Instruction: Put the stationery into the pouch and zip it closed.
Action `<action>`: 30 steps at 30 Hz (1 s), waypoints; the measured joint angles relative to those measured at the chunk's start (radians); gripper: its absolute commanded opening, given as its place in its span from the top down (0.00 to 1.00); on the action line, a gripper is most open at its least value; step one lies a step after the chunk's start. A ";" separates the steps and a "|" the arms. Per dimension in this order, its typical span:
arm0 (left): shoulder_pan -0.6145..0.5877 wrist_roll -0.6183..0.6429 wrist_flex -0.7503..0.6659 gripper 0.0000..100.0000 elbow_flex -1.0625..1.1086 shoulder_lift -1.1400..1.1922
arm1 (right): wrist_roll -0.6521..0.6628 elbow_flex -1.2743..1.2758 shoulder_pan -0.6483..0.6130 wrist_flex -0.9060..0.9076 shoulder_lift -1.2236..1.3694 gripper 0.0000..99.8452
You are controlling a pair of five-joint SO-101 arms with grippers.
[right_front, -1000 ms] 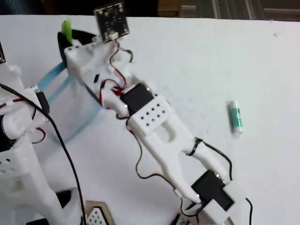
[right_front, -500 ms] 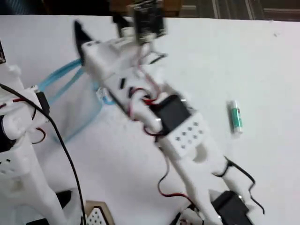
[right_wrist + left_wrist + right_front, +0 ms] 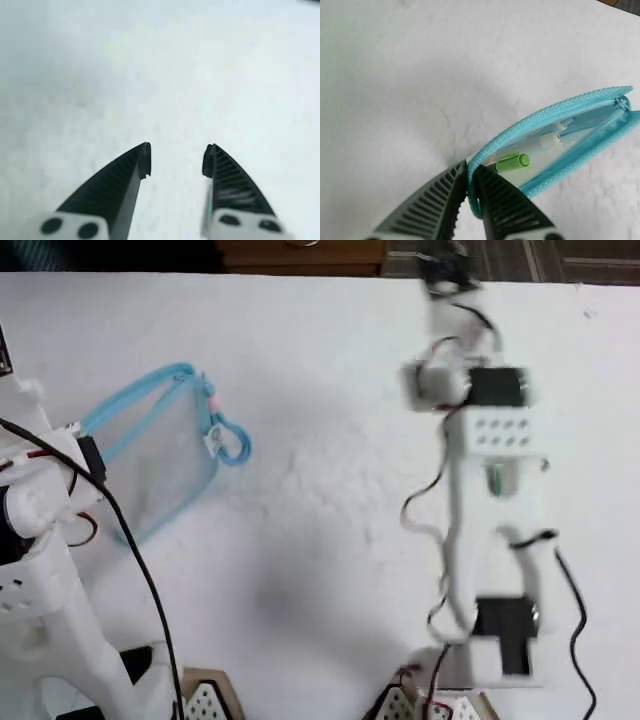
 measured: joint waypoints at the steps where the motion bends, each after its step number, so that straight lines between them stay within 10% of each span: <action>1: 0.000 0.000 0.000 0.98 0.000 0.000 | 0.020 0.000 0.054 0.009 0.044 0.83; 10: 0.000 0.000 0.000 0.98 0.000 0.000 | 0.077 -0.087 0.324 0.020 0.381 0.83; 30: 0.000 0.000 0.000 0.98 0.000 0.000 | 0.121 -0.431 0.345 0.091 0.833 0.97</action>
